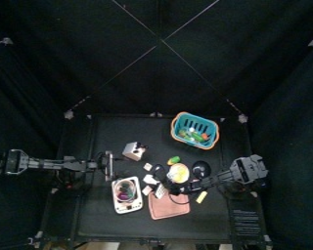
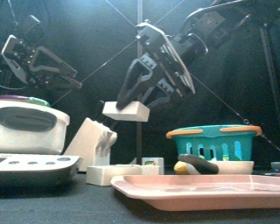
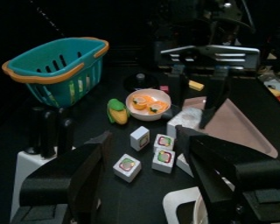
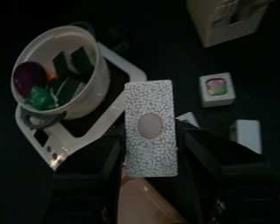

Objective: Place rice near knife holder

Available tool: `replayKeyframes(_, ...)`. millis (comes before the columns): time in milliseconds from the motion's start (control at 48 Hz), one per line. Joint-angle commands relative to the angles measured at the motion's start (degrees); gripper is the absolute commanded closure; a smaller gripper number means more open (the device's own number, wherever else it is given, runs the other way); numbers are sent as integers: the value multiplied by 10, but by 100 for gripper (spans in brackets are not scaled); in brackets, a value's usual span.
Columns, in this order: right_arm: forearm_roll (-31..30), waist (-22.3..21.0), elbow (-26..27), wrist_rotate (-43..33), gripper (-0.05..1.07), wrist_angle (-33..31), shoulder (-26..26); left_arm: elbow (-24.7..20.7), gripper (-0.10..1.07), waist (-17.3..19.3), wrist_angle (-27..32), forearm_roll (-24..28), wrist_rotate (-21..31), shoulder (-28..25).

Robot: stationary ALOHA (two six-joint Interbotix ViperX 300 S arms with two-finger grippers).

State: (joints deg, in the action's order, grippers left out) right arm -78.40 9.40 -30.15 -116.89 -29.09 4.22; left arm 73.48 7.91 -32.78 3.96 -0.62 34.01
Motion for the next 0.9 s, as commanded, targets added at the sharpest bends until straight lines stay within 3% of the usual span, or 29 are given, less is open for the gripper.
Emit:
replayKeyframes(0,3,-31,1,-1,31,-11,-31,-6,4,-1,-5,-1,-1,-2)
replayKeyframes(396,28,-166,10,-2,31,-14,18,-5,4,-1,-5,-1,-1,-1)
replayKeyframes(875,84,-208,76,-3,30,-25,103,-4,4,-1,-5,-1,0,-2)
